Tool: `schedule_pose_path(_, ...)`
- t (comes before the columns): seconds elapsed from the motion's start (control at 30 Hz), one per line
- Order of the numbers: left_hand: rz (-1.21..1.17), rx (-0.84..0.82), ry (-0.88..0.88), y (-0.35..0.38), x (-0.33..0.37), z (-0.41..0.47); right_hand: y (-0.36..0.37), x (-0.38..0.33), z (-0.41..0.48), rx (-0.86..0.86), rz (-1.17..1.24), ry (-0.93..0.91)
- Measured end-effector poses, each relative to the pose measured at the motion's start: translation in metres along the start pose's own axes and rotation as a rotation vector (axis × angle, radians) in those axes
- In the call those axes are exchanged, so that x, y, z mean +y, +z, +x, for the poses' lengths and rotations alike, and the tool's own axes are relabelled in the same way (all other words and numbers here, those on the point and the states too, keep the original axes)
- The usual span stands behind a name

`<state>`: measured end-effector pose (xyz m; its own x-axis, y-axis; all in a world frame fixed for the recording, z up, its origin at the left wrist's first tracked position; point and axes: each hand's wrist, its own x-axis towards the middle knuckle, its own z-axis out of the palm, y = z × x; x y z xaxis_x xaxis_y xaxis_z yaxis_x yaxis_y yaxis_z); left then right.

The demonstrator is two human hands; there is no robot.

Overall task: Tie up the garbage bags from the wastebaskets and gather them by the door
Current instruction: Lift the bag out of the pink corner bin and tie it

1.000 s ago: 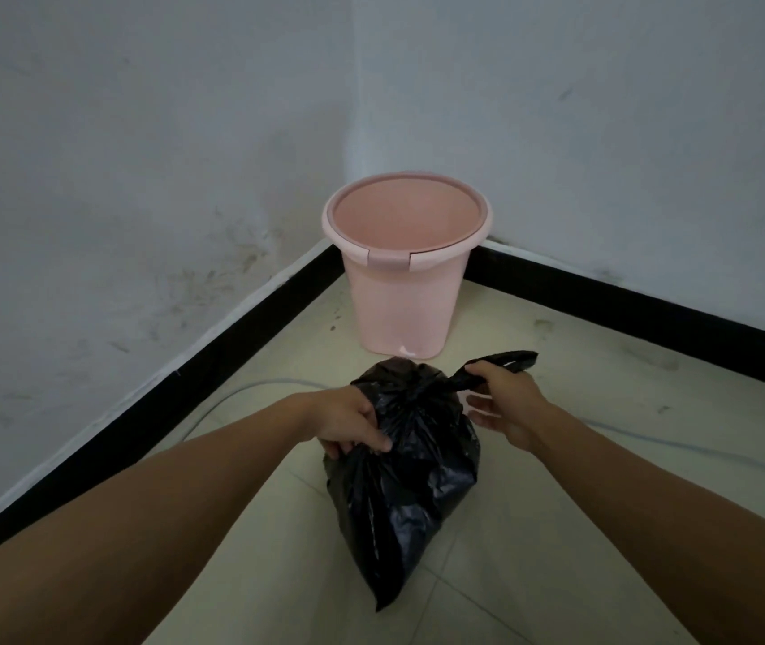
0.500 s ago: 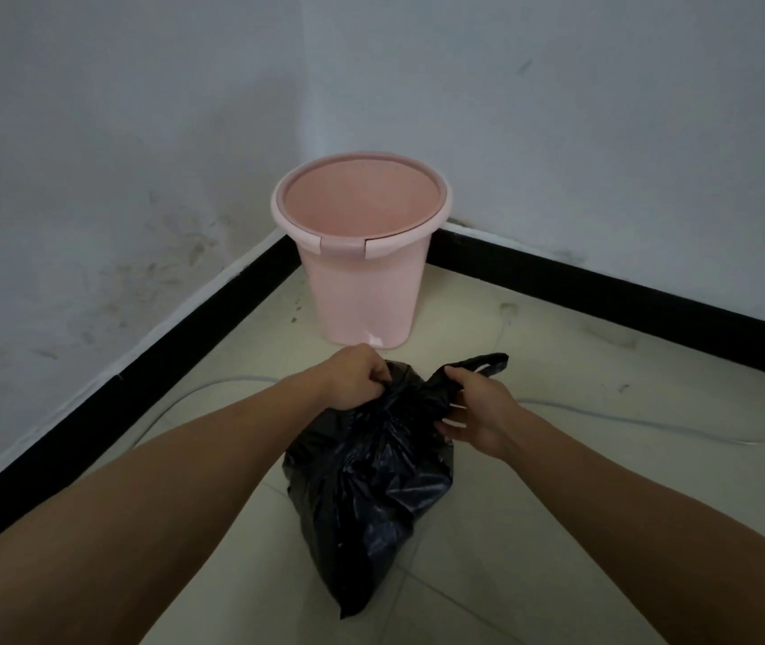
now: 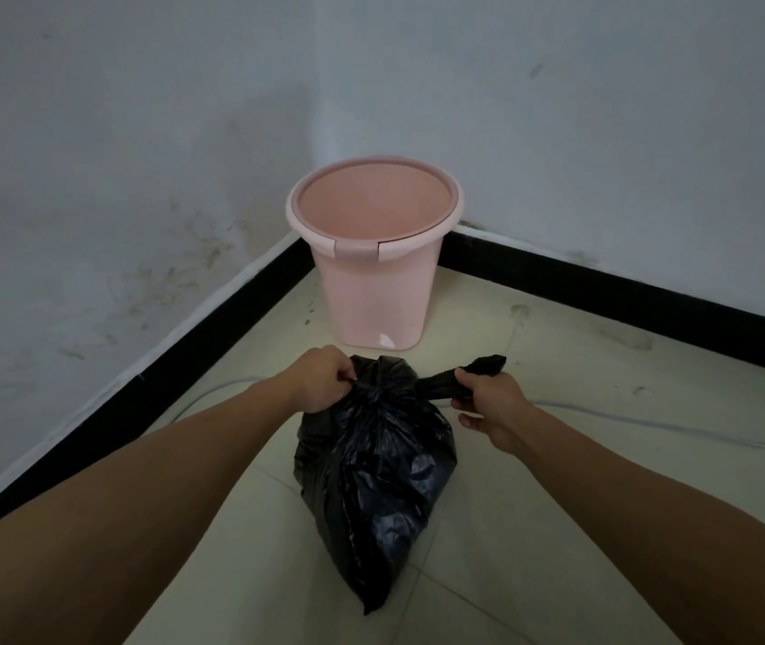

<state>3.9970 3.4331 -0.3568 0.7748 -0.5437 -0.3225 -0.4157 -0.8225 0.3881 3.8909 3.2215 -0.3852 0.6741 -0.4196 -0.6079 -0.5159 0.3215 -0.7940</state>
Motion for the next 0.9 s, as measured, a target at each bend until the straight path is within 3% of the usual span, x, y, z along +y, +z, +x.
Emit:
schedule_pose_path(0.13, -0.234, -0.022, -0.073, -0.005, -0.009, -0.009, -0.012, -0.024, -0.001, 0.013, 0.149, -0.024)
schedule_pose_path(0.3, -0.416, -0.081, -0.161, -0.005, -0.015, -0.008, 0.013, -0.058, -0.011, -0.180, 0.239, -0.087)
schedule_pose_path(0.43, -0.545, -0.086, -0.248, -0.003, -0.029, -0.006, 0.040, -0.079, -0.036, -0.273, -0.010, -0.196)
schedule_pose_path(0.57, -0.548, 0.048, -0.475, -0.003, -0.051, -0.033, 0.054, -0.090, -0.062, -0.270, -0.160, -0.159)
schedule_pose_path(0.73, -0.500, -0.099, -0.591, -0.025, -0.043, -0.103, 0.070, -0.108, -0.108, -0.241, -0.397, -0.087)
schedule_pose_path(0.8, -0.430, -0.095, -0.571, -0.049, -0.029, -0.129, 0.074, -0.117, -0.127, -0.219, -0.590, -0.121)
schedule_pose_path(0.9, -0.229, -0.144, -0.488, -0.092, -0.001, -0.164, 0.077, -0.144, -0.164, -0.227, -1.136, -0.316)
